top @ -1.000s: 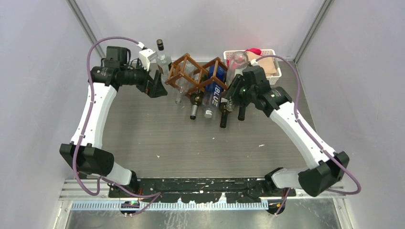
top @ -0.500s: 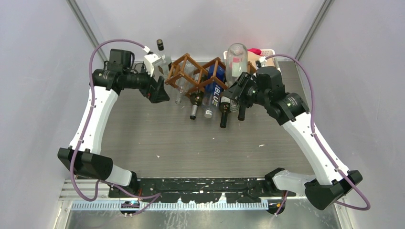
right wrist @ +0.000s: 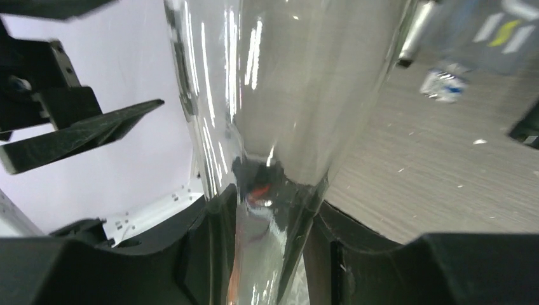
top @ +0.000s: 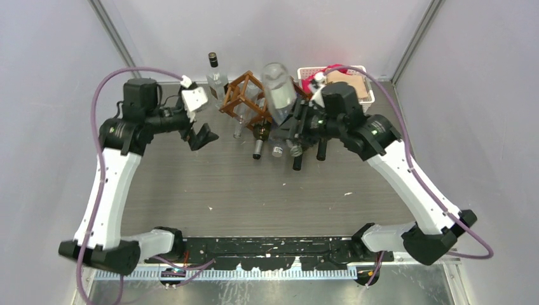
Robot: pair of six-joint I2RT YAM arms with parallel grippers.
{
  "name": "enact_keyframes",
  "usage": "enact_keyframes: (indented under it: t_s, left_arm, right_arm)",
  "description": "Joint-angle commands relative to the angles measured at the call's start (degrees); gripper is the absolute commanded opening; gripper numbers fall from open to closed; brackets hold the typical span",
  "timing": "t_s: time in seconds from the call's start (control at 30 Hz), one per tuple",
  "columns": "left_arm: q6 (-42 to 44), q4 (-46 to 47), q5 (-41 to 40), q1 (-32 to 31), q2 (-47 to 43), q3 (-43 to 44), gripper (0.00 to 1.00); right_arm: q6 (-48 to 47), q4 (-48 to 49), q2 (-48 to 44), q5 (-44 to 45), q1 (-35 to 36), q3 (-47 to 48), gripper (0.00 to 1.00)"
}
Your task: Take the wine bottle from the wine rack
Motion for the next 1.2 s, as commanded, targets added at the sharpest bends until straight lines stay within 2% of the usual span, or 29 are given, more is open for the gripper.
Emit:
enact_keyframes:
  t_s: [0.0, 0.17, 0.37, 0.5, 0.73, 0.93, 1.17]
  left_arm:
    - [13.81, 8.24, 1.97, -1.63, -6.88, -3.31, 1.0]
    - [27.26, 13.06, 6.03, -2.4, -16.15, -13.76, 1.0]
    - [44.51, 17.32, 11.72, -2.9, -29.25, -29.9, 1.0]
    - [47.94, 22.24, 13.49, -3.16, -32.64, -36.34, 1.0]
    - [51.61, 27.16, 16.76, -3.6, -35.06, -41.74, 1.0]
    - [54.39, 26.34, 18.76, -4.11, -35.55, -43.33, 0.99]
    - [55.53, 23.03, 17.39, -4.4, -34.14, -42.7, 0.89]
  right_arm:
    - [-5.35, 10.57, 2.34, -1.99, 7.93, 8.52, 0.01]
    - [-5.24, 10.66, 6.84, -1.63, 13.86, 11.83, 0.01]
    - [-4.52, 11.67, 10.43, -3.79, 17.73, 13.61, 0.01]
    - [-4.29, 11.8, 13.23, -5.82, 19.87, 14.29, 0.01]
    - [-3.64, 13.49, 17.6, -8.17, 23.08, 15.88, 0.01]
    - [-2.69, 16.23, 21.07, -11.33, 24.99, 17.84, 0.01]
    - [-0.8, 21.29, 22.84, -14.82, 26.06, 18.05, 0.01]
